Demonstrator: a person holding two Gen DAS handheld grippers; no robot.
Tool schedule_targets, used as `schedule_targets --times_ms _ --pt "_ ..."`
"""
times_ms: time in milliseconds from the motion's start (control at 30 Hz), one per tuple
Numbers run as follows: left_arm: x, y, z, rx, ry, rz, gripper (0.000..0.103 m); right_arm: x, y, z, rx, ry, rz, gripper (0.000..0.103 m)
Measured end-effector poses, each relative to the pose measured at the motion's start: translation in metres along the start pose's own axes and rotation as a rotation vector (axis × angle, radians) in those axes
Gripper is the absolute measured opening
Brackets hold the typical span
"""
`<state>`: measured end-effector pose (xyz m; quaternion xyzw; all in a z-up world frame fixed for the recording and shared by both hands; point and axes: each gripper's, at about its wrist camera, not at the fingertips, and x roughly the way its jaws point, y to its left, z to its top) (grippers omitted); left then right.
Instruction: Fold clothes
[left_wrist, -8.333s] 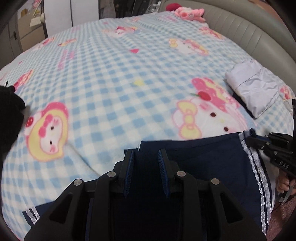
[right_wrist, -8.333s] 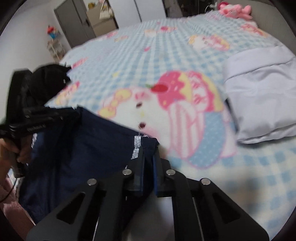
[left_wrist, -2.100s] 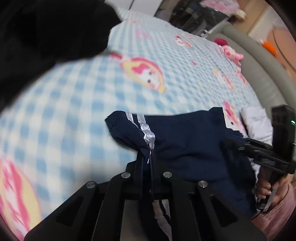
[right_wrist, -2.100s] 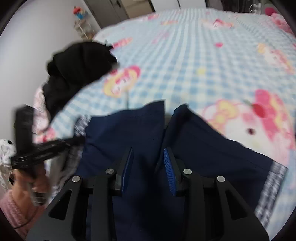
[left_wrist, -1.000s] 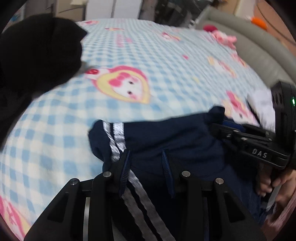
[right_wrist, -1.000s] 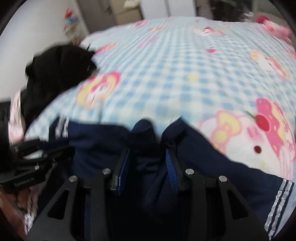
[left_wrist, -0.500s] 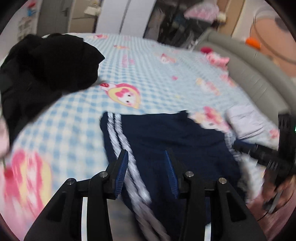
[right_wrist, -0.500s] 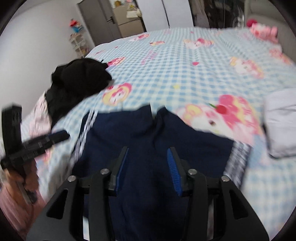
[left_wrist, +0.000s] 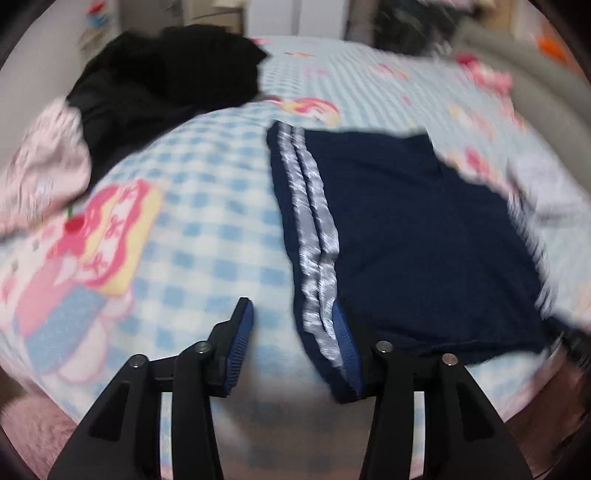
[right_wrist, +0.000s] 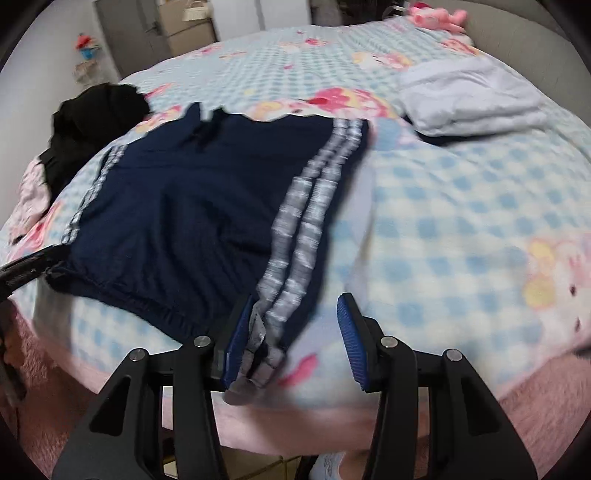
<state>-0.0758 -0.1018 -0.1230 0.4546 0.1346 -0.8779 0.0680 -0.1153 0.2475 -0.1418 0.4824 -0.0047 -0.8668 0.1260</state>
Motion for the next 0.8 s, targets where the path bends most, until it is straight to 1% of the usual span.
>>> schedule_targets --times_ms 33,67,133,167,200,267,300,367,433,500,533,567,600,633,700,733,767,800 --pt "-0.004 0.005 -0.001 -0.034 -0.005 -0.046 0.048 -0.003 -0.003 -0.001 0.016 -0.005 0.003 0.047" --pt "-0.006 0.009 -0.002 -0.058 -0.006 -0.091 0.050 -0.008 -0.005 -0.002 0.029 -0.018 0.028 0.047" --pt "-0.005 0.010 -0.009 -0.079 0.019 -0.143 0.050 -0.015 -0.006 -0.004 0.052 -0.033 0.109 0.047" --pt "-0.003 0.008 -0.013 -0.072 0.031 -0.133 0.050 -0.017 -0.007 -0.005 0.064 -0.036 0.148 0.047" --pt "-0.001 0.005 -0.017 -0.053 0.041 -0.098 0.050 -0.016 -0.006 -0.005 0.075 -0.032 0.168 0.047" --pt "0.004 -0.002 -0.023 0.000 0.056 -0.012 0.052 -0.014 -0.004 -0.006 0.074 -0.030 0.136 0.047" --pt "0.004 -0.004 -0.023 0.013 0.053 0.010 0.052 -0.014 -0.003 -0.006 0.073 -0.029 0.120 0.047" --pt "-0.002 -0.004 -0.023 0.007 0.017 0.011 0.052 -0.012 -0.001 -0.006 0.072 -0.027 0.087 0.047" --pt "-0.011 -0.004 -0.021 0.002 -0.033 -0.019 0.051 -0.011 0.000 -0.006 0.071 -0.030 0.058 0.047" --pt "-0.019 -0.005 -0.019 0.007 -0.076 -0.054 0.051 -0.024 -0.002 -0.003 0.088 -0.102 0.080 0.047" --pt "-0.019 -0.005 -0.018 0.004 -0.076 -0.069 0.051 -0.027 -0.004 -0.002 0.096 -0.117 0.087 0.047" --pt "-0.015 -0.005 -0.018 -0.002 -0.059 -0.080 0.051 -0.022 -0.004 -0.001 0.099 -0.099 0.077 0.047" --pt "-0.010 -0.005 -0.018 -0.007 -0.040 -0.068 0.051 -0.018 -0.005 -0.001 0.101 -0.081 0.067 0.047" --pt "-0.006 -0.006 -0.019 -0.011 -0.019 -0.035 0.051 -0.014 -0.005 0.000 0.104 -0.063 0.057 0.047" --pt "-0.004 -0.002 -0.019 -0.018 -0.010 0.082 0.051 -0.007 -0.005 -0.002 0.095 -0.029 0.022 0.047" --pt "-0.006 0.002 -0.019 -0.029 -0.017 0.124 0.051 -0.005 -0.005 -0.004 0.085 -0.013 -0.002 0.047" --pt "-0.010 0.008 -0.018 -0.055 -0.032 0.122 0.051 -0.003 -0.005 -0.006 0.077 0.000 -0.022 0.047" --pt "-0.016 0.016 -0.017 -0.088 -0.049 0.099 0.051 -0.008 -0.007 -0.006 0.082 -0.013 -0.019 0.047"
